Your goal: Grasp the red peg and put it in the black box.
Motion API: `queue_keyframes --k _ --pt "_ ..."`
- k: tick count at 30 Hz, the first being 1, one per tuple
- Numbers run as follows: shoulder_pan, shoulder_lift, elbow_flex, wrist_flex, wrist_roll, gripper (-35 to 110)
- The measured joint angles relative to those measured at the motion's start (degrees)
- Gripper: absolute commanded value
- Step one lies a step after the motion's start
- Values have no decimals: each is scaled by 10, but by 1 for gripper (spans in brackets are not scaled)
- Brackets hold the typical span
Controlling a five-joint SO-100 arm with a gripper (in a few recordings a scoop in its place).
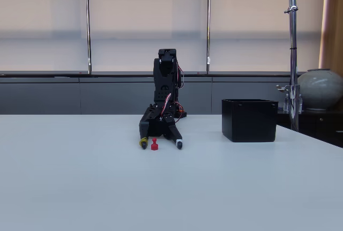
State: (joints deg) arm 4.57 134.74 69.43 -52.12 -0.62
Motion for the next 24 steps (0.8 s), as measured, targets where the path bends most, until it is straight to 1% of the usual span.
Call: queue_keyframes --k 8,11,15,20,24 --pt "0 0 0 7 0 33" --pt "0 0 4 9 0 27" --pt "0 0 5 9 0 25" --pt "0 0 5 9 0 15" --pt "0 0 5 9 0 12"
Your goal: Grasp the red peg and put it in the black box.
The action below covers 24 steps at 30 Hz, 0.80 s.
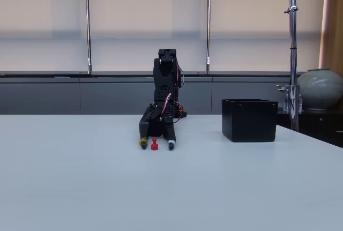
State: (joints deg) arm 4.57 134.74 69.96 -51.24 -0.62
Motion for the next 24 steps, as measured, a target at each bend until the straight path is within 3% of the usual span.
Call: queue_keyframes --k 7,16,24 --pt "0 0 0 0 -6 0" --pt "0 -4 -6 -11 -18 0" --pt "4 -107 -207 -131 -55 0"
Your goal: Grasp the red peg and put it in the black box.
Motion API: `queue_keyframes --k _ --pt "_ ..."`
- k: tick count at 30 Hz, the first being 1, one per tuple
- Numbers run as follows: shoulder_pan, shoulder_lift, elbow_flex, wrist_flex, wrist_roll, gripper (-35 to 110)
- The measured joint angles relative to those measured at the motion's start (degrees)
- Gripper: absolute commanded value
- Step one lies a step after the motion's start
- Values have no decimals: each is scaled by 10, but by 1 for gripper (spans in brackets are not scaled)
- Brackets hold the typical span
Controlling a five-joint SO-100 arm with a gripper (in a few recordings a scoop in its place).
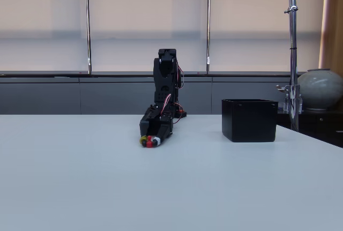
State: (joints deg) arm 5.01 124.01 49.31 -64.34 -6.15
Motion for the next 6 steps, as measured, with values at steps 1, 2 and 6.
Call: queue_keyframes --k 1,2,6 --pt "0 -32 -31 -4 -6 0" --pt "0 -65 -60 -11 -14 0" --pt "-7 -206 -169 -67 -32 0"
